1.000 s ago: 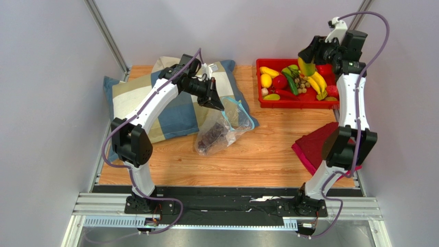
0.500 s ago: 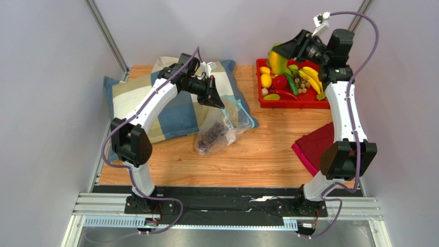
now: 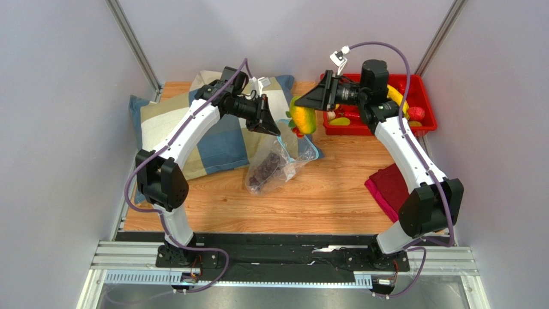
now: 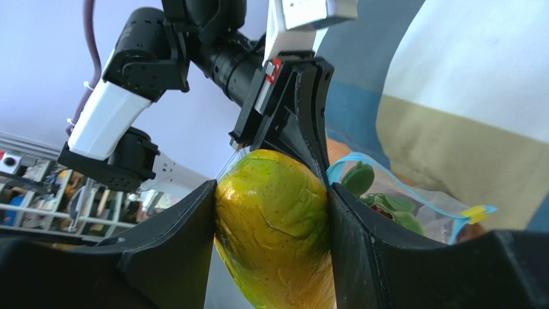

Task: Place the food in the zip-top bag and seal the zipper
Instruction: Place the fake fruit in the zipper food storage bag.

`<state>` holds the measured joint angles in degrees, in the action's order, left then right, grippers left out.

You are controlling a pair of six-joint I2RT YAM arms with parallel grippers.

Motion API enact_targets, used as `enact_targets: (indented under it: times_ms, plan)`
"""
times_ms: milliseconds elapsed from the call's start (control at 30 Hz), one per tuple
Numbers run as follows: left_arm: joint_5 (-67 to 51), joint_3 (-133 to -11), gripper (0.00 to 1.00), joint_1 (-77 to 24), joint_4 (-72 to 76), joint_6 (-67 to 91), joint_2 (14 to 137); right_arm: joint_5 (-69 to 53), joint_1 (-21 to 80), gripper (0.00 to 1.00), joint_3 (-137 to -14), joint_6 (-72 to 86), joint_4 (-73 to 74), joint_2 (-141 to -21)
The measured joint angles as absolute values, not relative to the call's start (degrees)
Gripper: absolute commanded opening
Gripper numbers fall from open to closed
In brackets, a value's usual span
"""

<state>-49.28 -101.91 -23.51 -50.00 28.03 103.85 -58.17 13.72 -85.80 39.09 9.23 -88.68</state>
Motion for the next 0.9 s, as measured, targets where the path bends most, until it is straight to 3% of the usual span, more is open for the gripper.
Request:
enact_targets:
  times_ms: [567,667,700,767,833,867,900]
  plan:
    - [-50.35,-100.4,0.0,-23.09,-49.12,28.25,103.5,-60.93,16.01,0.02,-80.75,35.59,16.49,-92.82]
    - [-50.57,-99.96,0.0,-23.11,-48.34,28.4,103.37,-59.2,16.86,0.16,-79.9,35.11,16.01,-92.75]
    - [-50.61,-99.72,0.0,-23.11,-48.12,28.47,103.28,-58.43,17.15,0.32,-79.4,35.07,15.57,-92.71]
    - [-50.76,-99.35,0.0,-23.11,-47.88,28.64,103.07,-56.42,17.87,0.42,-78.11,34.83,15.09,-92.49]
    - [-50.83,-99.11,0.0,-23.09,-47.66,28.8,102.85,-54.63,18.44,0.57,-77.3,34.41,15.09,-92.38]
    - [-50.89,-99.07,0.0,-23.09,-47.66,28.88,102.78,-53.93,18.63,0.7,-77.17,34.2,15.14,-92.38]
    - [-50.94,-99.04,0.0,-23.07,-47.62,28.93,102.74,-53.28,18.79,0.75,-77.14,33.95,15.16,-92.38]
